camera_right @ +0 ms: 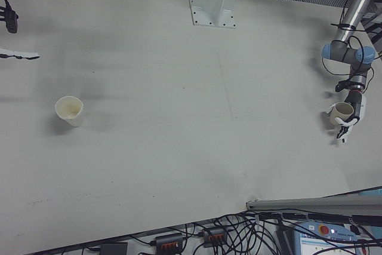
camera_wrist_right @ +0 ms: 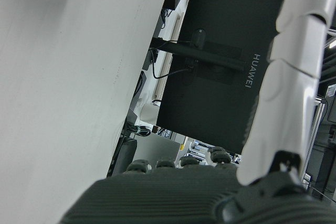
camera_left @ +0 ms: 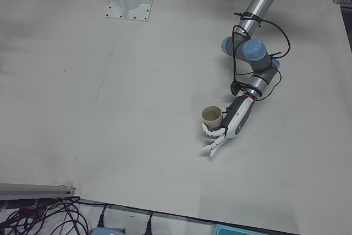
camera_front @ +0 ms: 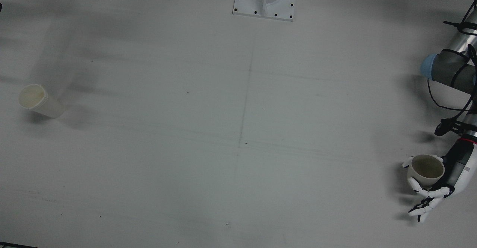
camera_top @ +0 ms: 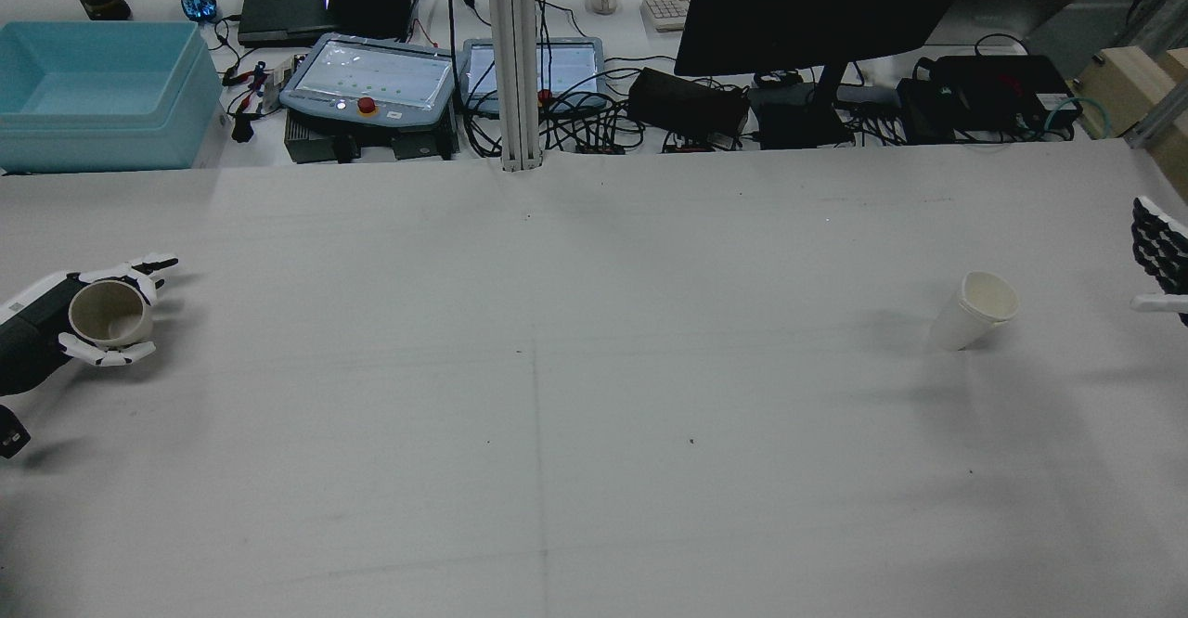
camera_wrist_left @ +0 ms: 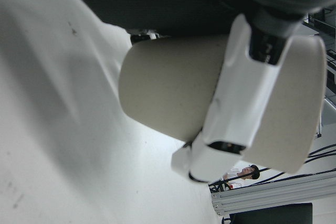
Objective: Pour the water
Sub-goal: 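Close the left hand fingers around the beige paper cup, then reach the right hand to the white paper cup and grasp it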
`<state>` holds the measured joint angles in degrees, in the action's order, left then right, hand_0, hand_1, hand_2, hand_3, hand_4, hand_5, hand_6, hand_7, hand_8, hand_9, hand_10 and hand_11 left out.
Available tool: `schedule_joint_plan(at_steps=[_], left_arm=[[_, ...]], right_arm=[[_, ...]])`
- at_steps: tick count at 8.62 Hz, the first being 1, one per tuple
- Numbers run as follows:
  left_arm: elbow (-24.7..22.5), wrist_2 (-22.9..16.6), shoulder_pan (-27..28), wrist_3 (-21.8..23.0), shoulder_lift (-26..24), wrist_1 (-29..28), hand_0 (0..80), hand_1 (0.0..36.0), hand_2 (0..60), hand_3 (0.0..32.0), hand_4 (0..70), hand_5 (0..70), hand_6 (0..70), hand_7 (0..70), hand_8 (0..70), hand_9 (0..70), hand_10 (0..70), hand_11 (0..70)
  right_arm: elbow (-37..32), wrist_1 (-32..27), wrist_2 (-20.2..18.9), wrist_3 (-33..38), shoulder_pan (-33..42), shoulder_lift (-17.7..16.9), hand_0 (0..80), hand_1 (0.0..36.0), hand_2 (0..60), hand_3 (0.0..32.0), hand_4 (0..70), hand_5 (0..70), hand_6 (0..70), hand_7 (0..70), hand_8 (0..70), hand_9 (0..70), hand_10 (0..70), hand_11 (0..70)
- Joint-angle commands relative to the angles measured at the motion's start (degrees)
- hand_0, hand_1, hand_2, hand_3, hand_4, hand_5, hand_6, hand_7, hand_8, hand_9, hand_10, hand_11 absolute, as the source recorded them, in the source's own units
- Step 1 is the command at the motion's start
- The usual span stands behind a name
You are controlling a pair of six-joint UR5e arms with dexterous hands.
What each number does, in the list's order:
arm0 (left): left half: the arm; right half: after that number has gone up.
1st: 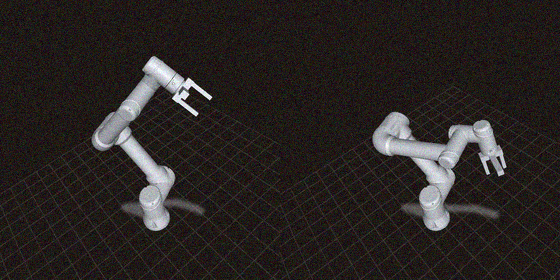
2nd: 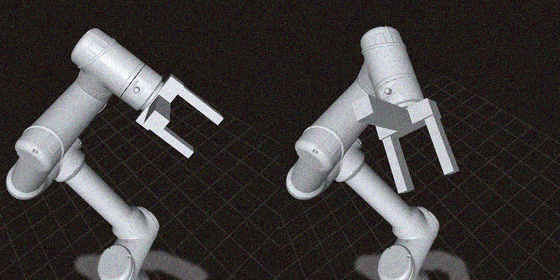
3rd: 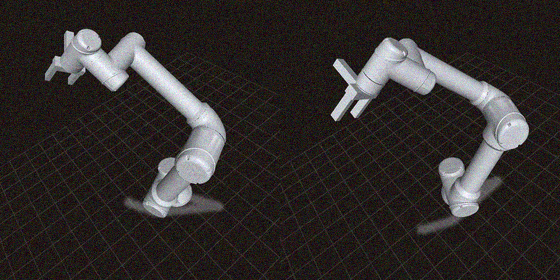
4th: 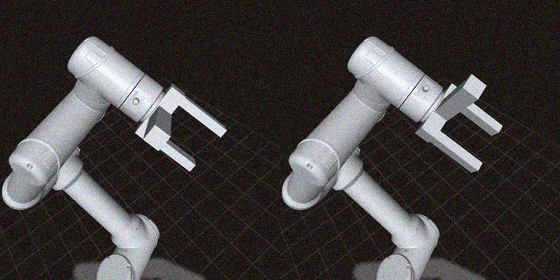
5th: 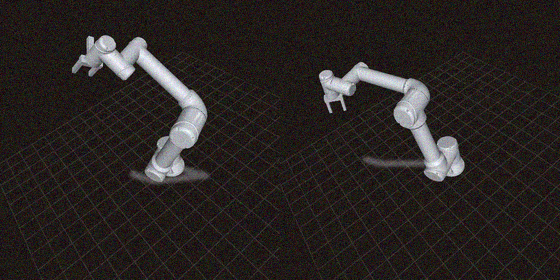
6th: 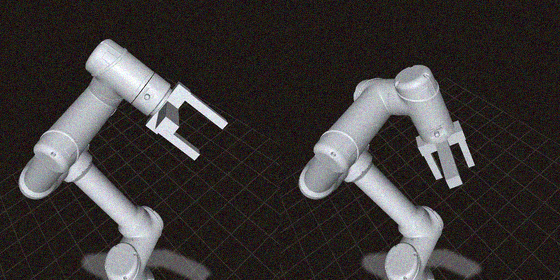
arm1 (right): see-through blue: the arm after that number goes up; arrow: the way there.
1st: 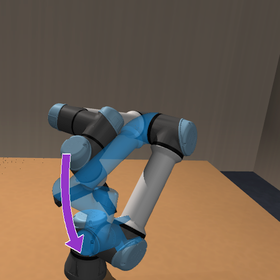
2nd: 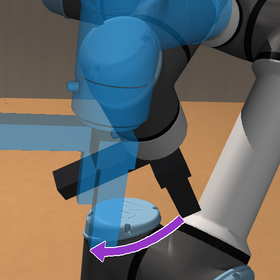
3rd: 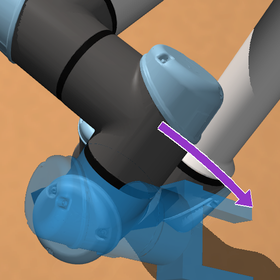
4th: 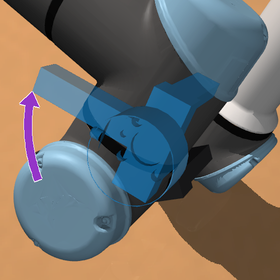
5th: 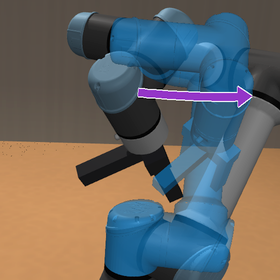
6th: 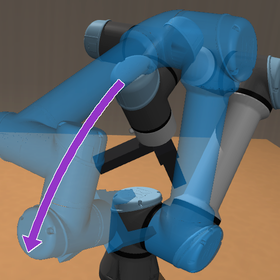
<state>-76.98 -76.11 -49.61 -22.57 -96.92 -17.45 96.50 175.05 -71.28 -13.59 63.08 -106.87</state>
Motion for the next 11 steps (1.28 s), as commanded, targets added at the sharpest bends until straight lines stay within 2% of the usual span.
schedule_joint_plan(at_steps=[1,2,3,4,5,6,7,8,9,11], left_arm=[[-3.17,-0.44,0.12,3.22,0.24,4.18,80.0,36.0,60.0,0.0,70.0,70.0,11.3,19.0,7.1,2.5,5.9,11.4],[-4.48,-0.96,0.30,4.27,0.24,5.57,80.0,36.0,60.0,0.0,70.0,70.0,11.2,18.8,7.2,2.5,5.8,11.3],[-7.28,-2.97,0.30,4.46,0.33,8.37,80.0,36.0,60.0,0.0,70.0,70.0,11.4,19.3,7.1,2.6,5.6,11.1],[-9.39,-4.38,0.30,5.42,0.33,10.84,80.0,36.0,60.0,0.0,70.0,70.0,11.5,19.4,7.2,2.5,5.1,10.3],[-9.59,-4.40,0.39,7.86,0.16,11.29,80.0,36.0,60.0,0.0,70.0,70.0,11.8,19.5,7.3,2.5,4.8,9.8],[-9.68,-4.31,0.30,8.41,0.07,11.30,80.0,36.0,60.0,0.0,70.0,70.0,12.2,19.6,7.4,2.6,4.7,9.7],[-10.11,-4.22,0.30,8.42,0.16,11.30,80.0,36.0,60.0,0.0,70.0,70.0,12.7,20.3,7.6,2.9,4.9,10.0],[-10.38,-4.31,0.13,9.11,0.33,11.39,80.0,36.0,60.0,0.0,70.0,70.0,12.7,20.5,7.6,3.1,5.0,10.1],[-10.30,-4.31,0.12,9.90,0.42,11.56,80.0,36.0,60.0,0.0,70.0,70.0,12.6,20.5,7.7,3.3,5.0,10.1],[-10.47,-4.05,0.12,10.00,0.77,11.48,80.0,36.0,60.0,0.0,70.0,70.0,12.4,20.5,7.7,3.6,5.3,10.6]], right_arm=[[-0.61,-0.93,-0.09,-0.03,0.11,-0.62,56.9,19.7,0.0,0.0,0.0,0.0,0.0,0.0,0.0,0.0,0.0,0.0],[-4.01,-3.81,0.00,0.06,-0.06,-0.45,56.8,19.6,0.0,0.0,0.0,0.0,0.0,0.0,0.0,0.0,0.0,0.0],[-9.52,-9.15,-0.17,0.15,-0.58,0.43,56.0,19.1,0.0,0.0,0.0,0.0,0.0,0.0,0.0,0.0,0.0,0.0],[-13.23,-12.33,-0.26,-0.20,-0.76,2.26,56.7,19.9,0.0,0.0,0.0,0.0,0.0,0.0,0.0,0.0,0.0,0.0],[-14.40,-12.36,-0.96,-1.68,-1.98,3.85,61.4,24.9,0.0,0.0,0.0,0.0,0.0,0.0,0.0,0.0,0.0,0.0],[-15.02,-12.36,-0.97,-5.09,-2.60,5.69,74.7,31.3,0.0,1.6,0.0,0.0,0.0,0.0,0.0,0.0,0.0,0.0],[-15.55,-12.71,-0.88,-7.91,-4.35,7.19,79.1,32.9,1.0,2.6,0.0,0.0,0.0,0.0,0.0,0.0,0.0,0.0],[-15.56,-13.76,-0.79,-9.33,-5.67,7.72,79.7,33.4,1.6,4.0,0.0,0.0,0.0,0.0,0.0,0.0,0.0,0.0],[-15.56,-14.21,-0.70,-10.04,-6.47,7.82,74.2,31.5,0.2,4.8,0.0,0.0,0.0,0.0,0.0,0.0,0.0,0.0],[-15.47,-14.21,-0.62,-11.27,-8.14,7.90,77.5,32.2,0.1,1.0,0.0,0.0,0.0,0.0,0.0,0.0,0.0,0.0]])
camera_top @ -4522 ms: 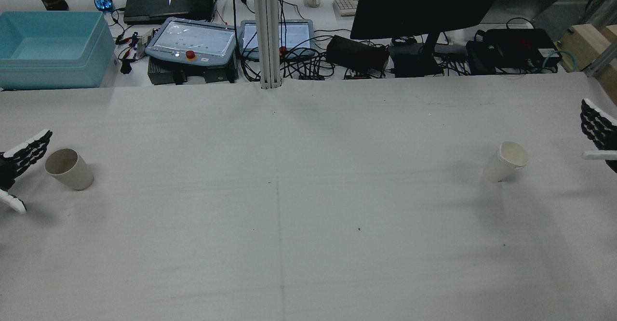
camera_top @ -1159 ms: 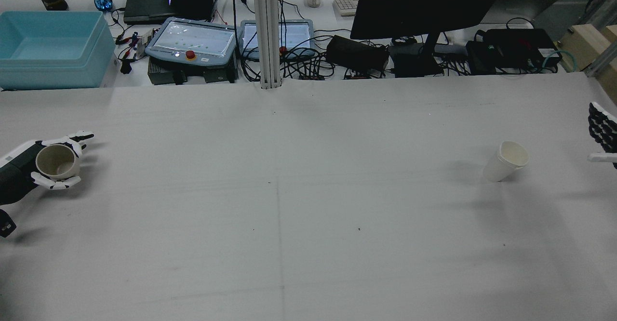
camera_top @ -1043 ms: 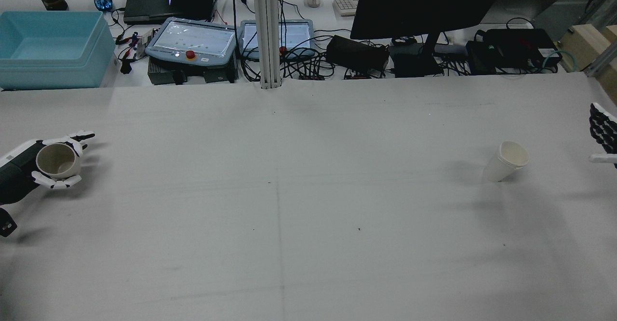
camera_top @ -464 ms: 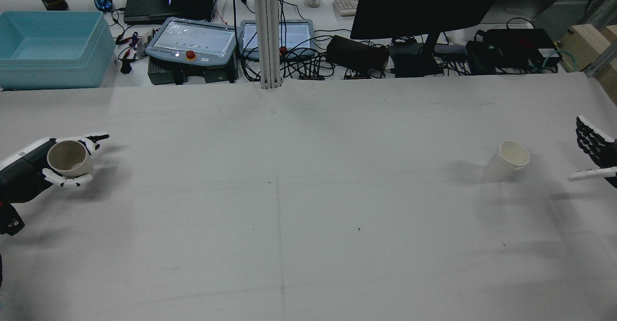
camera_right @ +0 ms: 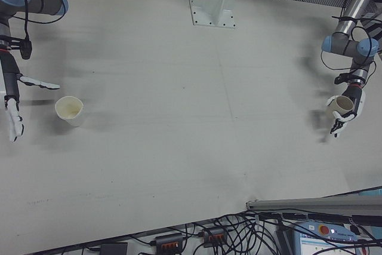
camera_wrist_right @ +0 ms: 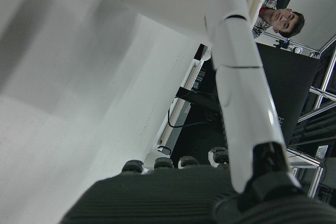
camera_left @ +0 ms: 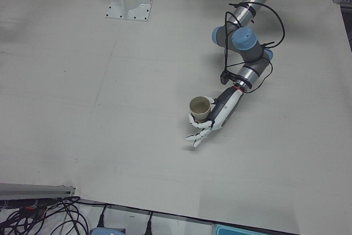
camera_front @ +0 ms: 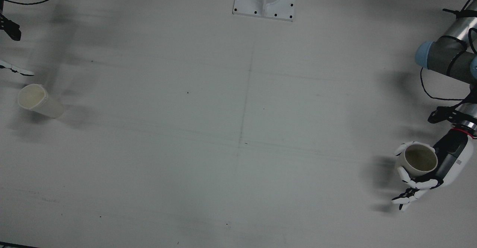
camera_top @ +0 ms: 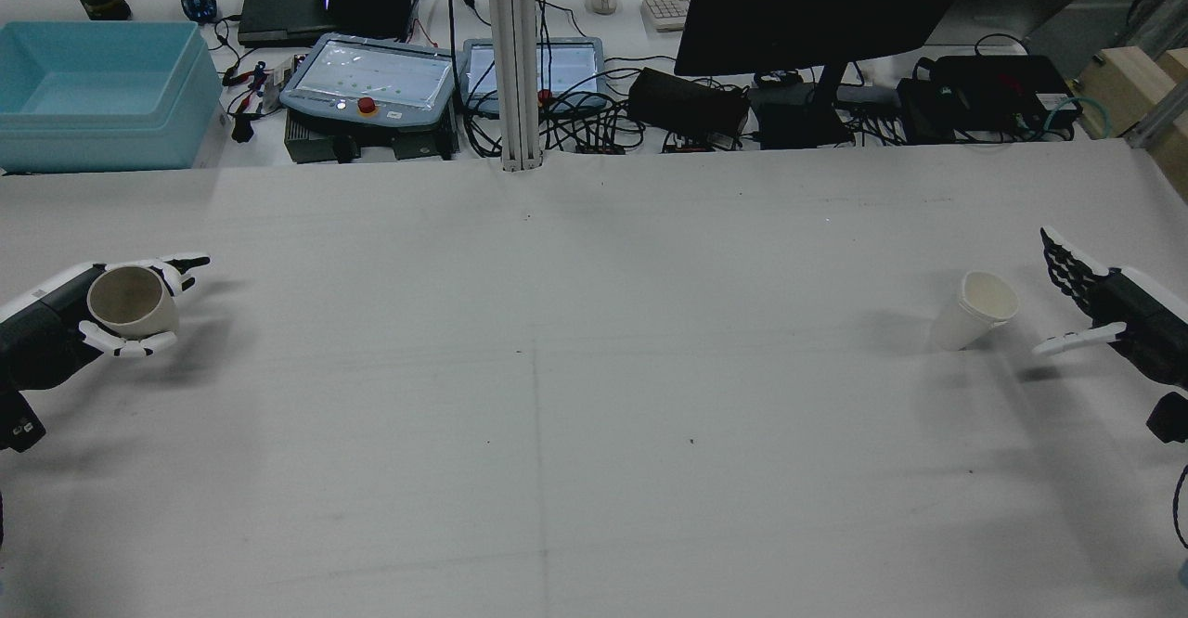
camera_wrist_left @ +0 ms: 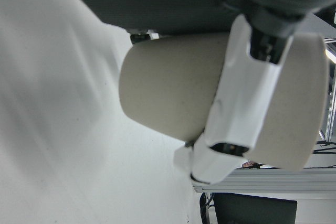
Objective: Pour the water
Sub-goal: 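Reach the right hand to the white paper cup and grasp it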
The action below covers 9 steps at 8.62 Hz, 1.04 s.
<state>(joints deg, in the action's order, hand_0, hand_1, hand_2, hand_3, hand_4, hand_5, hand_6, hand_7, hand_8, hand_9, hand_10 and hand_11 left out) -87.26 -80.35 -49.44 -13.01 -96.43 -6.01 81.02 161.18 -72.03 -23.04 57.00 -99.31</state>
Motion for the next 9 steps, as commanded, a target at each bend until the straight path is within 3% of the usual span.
schedule_joint_plan(at_steps=[1,6,8,9], left_arm=[[-0.19,0.28,0.05,0.44,0.28,0.03,80.0,36.0,60.0,0.0,70.0,70.0,12.3,20.4,7.7,3.6,5.3,10.7],[-0.19,0.28,-0.04,0.44,0.63,-0.23,80.0,36.0,60.0,0.0,70.0,70.0,12.1,20.2,7.9,4.0,5.4,10.9],[-0.19,0.28,-0.04,0.44,0.63,-0.41,80.0,36.0,60.0,0.0,70.0,70.0,12.4,20.4,8.1,4.2,5.5,11.1],[-0.19,0.28,-0.04,0.44,0.72,-0.67,80.0,36.0,60.0,0.0,70.0,70.0,12.5,20.4,8.1,4.4,5.6,11.3]], right_arm=[[-0.16,-0.34,0.31,-2.79,-2.68,1.65,79.5,32.5,0.0,0.4,0.0,0.0,0.0,0.0,0.0,0.0,0.0,0.0],[-1.91,-0.16,0.75,-5.78,-4.70,4.81,80.0,34.4,1.2,0.0,0.0,0.0,0.0,0.0,0.0,0.0,0.0,0.0],[-5.24,-0.07,1.01,-5.79,-6.45,8.76,80.0,35.9,4.6,0.0,0.0,2.5,0.0,0.0,0.0,0.0,0.0,0.0],[-5.26,0.45,0.92,-5.87,-6.98,9.91,80.0,36.0,6.6,0.0,0.0,8.9,0.0,0.0,0.0,0.0,0.0,0.0]])
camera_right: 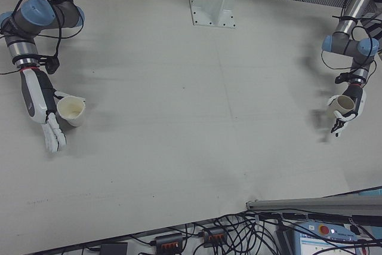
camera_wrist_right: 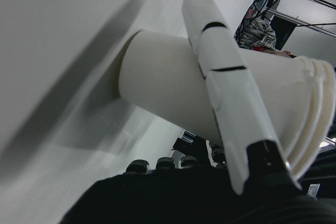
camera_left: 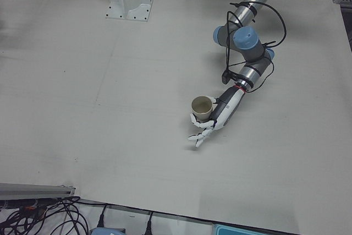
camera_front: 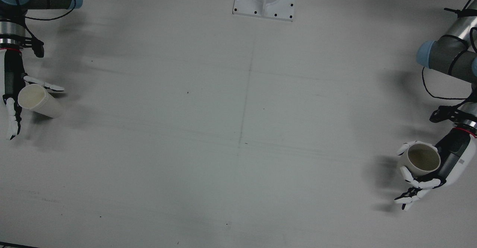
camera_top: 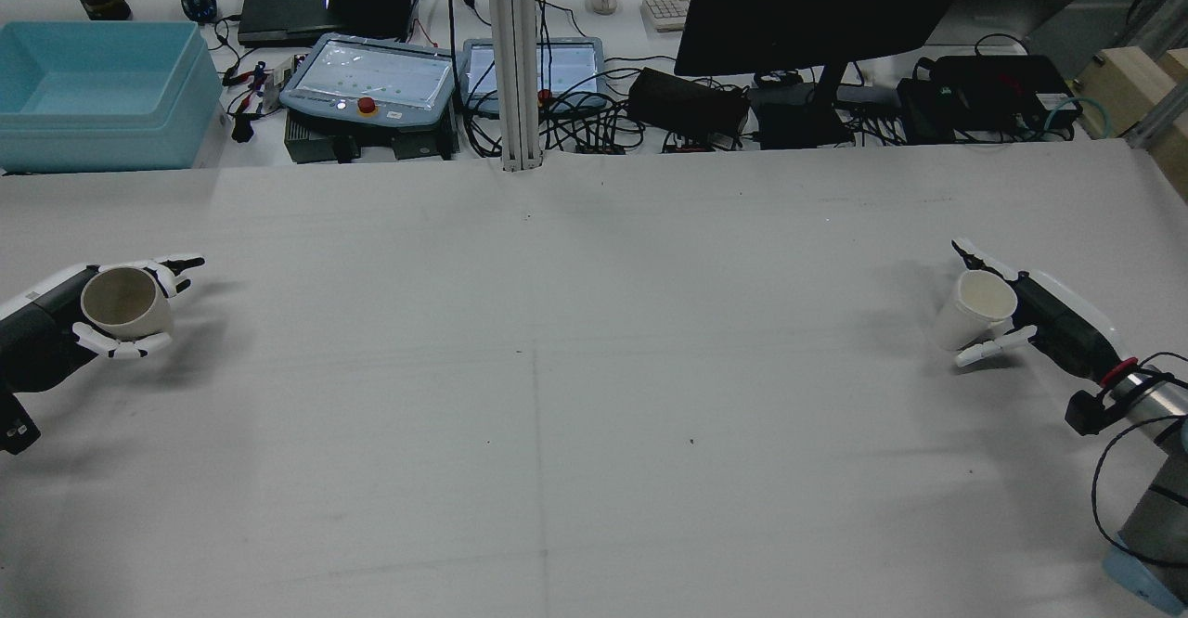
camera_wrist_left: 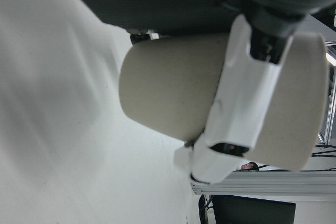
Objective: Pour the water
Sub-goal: 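Reach the right hand to the white paper cup and grasp it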
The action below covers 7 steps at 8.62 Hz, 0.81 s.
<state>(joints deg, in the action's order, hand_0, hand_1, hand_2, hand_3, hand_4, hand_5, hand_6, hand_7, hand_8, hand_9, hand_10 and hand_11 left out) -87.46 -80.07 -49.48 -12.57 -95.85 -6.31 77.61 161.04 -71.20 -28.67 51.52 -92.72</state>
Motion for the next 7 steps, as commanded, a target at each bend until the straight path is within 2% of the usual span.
schedule_joint_plan(at_steps=[1,2,3,4,5,6,7], left_arm=[[-0.08,0.00,-0.09,0.00,0.31,-0.54,80.0,36.0,60.0,0.0,70.0,70.0,12.4,20.3,8.0,4.4,5.7,11.4],[-0.08,0.09,0.00,0.09,0.92,-1.06,80.0,36.0,60.0,0.0,70.0,70.0,12.1,20.1,7.9,4.4,5.6,11.2],[-0.08,0.09,-0.09,0.09,0.93,-1.07,80.0,36.0,60.0,0.0,70.0,70.0,12.0,20.0,8.0,4.3,5.5,11.1],[-0.08,0.17,0.00,0.09,0.93,-1.07,80.0,36.0,60.0,0.0,70.0,70.0,12.3,20.4,8.0,4.4,5.5,11.1],[-0.08,0.18,0.00,0.09,0.93,-1.07,80.0,36.0,60.0,0.0,70.0,70.0,12.2,20.1,8.0,4.4,5.6,11.3],[-0.08,0.18,0.00,0.09,1.01,-1.16,80.0,36.0,60.0,0.0,70.0,70.0,12.1,20.1,8.1,4.4,5.5,11.2],[-0.08,0.18,0.00,0.09,1.01,-1.24,80.0,36.0,60.0,0.0,70.0,70.0,12.2,20.1,8.1,4.5,5.5,11.2]], right_arm=[[-1.15,0.59,1.58,-0.07,-1.51,3.42,80.0,36.0,12.7,0.0,0.0,25.6,2.5,0.0,0.8,0.0,0.0,2.3],[-0.62,0.59,2.81,0.28,-1.34,2.56,80.0,36.0,14.3,0.0,0.0,39.4,8.6,6.1,8.2,5.2,5.3,12.8],[1.30,0.59,2.83,0.19,-1.34,0.81,80.0,36.0,29.3,0.0,0.0,66.7,18.7,25.4,27.9,33.0,23.0,38.8],[2.97,0.59,2.83,0.02,-1.34,-0.69,80.0,36.0,60.0,0.0,0.0,64.3,23.6,30.1,38.4,46.5,37.1,57.0],[3.16,0.59,2.83,0.02,-1.25,-1.05,80.0,36.0,60.0,0.0,0.0,51.6,19.1,19.5,34.2,41.0,40.0,60.9],[4.21,0.59,2.83,0.02,-1.16,-1.93,80.0,36.0,60.0,0.0,0.0,43.6,17.9,15.3,31.9,37.5,39.8,60.6],[7.18,0.85,2.83,-0.07,-0.90,-3.68,80.0,36.0,60.0,0.0,0.0,34.2,16.2,10.8,27.4,30.8,36.2,56.1]])
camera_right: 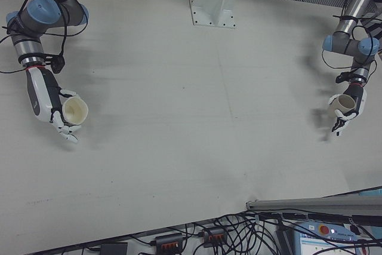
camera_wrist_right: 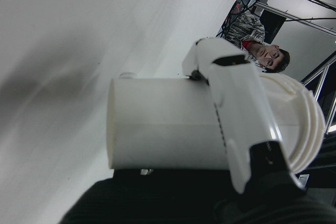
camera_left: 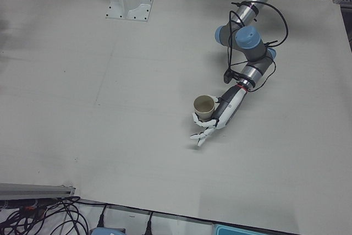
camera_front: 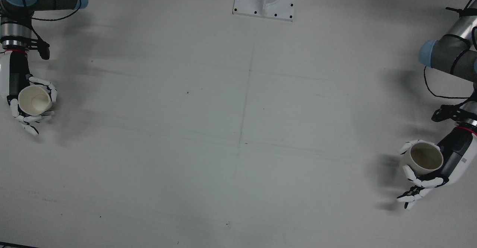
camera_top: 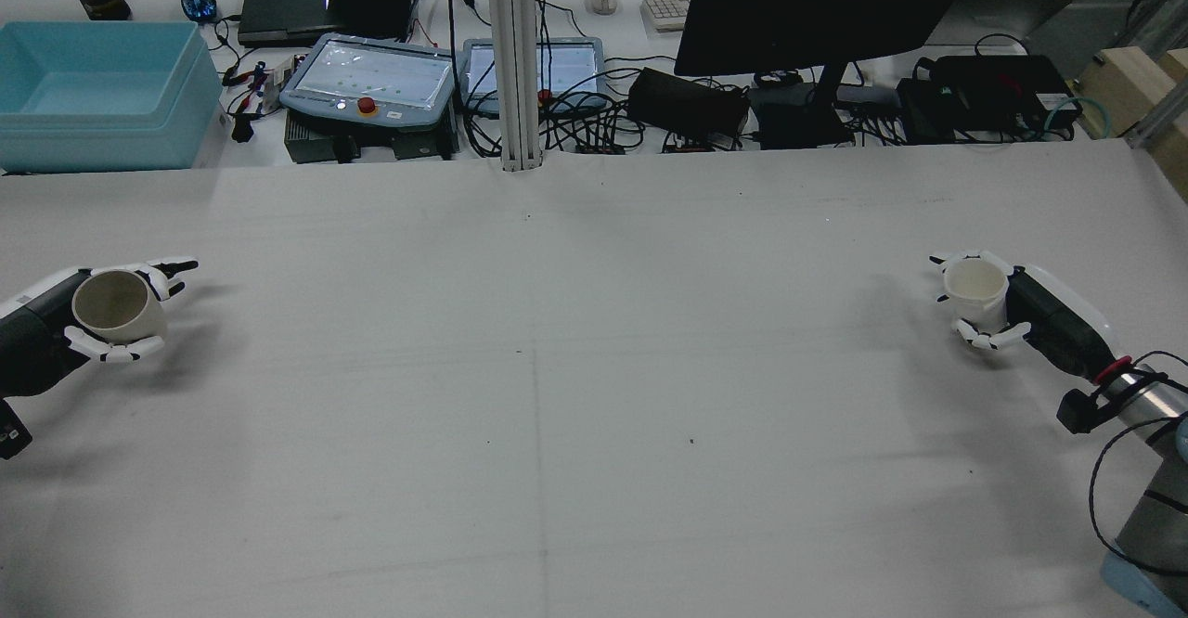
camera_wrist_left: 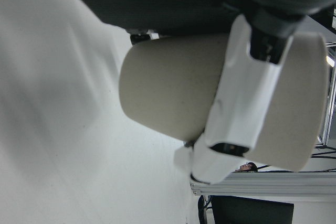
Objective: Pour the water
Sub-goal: 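Reach the right hand to the white paper cup and grasp it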
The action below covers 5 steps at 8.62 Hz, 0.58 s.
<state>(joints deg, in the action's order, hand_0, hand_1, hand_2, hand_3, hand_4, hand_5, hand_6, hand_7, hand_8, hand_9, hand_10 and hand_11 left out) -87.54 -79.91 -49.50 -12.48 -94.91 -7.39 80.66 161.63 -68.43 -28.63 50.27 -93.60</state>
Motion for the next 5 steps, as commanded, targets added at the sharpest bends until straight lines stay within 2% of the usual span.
schedule_joint_plan(at_steps=[1,2,3,4,5], left_arm=[[-0.35,0.02,0.01,0.00,-0.01,-0.17,80.0,36.0,60.0,0.0,70.0,70.0,12.1,20.0,8.0,4.4,5.5,11.1],[-1.92,-0.16,0.19,-0.52,-0.10,0.53,80.0,36.0,60.0,0.0,70.0,70.0,12.2,20.1,8.0,4.4,5.5,11.2],[-3.76,-0.16,0.36,-1.13,-0.62,2.45,80.0,36.0,60.0,0.0,70.0,70.0,12.4,20.4,8.1,4.4,5.5,11.1],[-5.35,-0.16,2.10,-1.40,-1.58,4.56,80.0,36.0,60.0,0.0,70.0,70.0,12.8,20.9,8.2,4.4,5.5,11.1],[-5.62,-0.33,2.99,-1.66,-4.90,7.54,80.0,36.0,60.0,0.0,70.0,70.0,13.3,21.3,8.3,4.5,5.6,11.3]], right_arm=[[8.94,2.70,-0.04,-0.02,2.27,-4.73,80.0,36.0,60.0,0.0,0.0,28.0,14.6,7.9,24.5,26.6,33.7,52.9],[14.21,7.25,-0.56,-0.02,4.55,-5.71,80.0,36.0,60.0,0.0,0.0,34.1,15.7,10.0,22.6,24.2,30.5,48.8],[18.96,10.95,-0.91,-0.11,6.32,-5.81,80.0,36.0,60.0,0.0,0.0,36.9,16.9,12.6,22.3,24.0,29.0,46.9],[24.14,14.47,-1.00,-0.37,8.68,-5.72,80.0,36.0,60.0,0.0,0.0,29.0,17.8,12.8,23.3,25.5,28.7,46.5],[28.80,18.16,-1.35,-0.46,11.41,-5.20,80.0,36.0,60.0,0.0,0.0,23.8,17.5,11.4,23.7,25.9,27.8,45.4]])
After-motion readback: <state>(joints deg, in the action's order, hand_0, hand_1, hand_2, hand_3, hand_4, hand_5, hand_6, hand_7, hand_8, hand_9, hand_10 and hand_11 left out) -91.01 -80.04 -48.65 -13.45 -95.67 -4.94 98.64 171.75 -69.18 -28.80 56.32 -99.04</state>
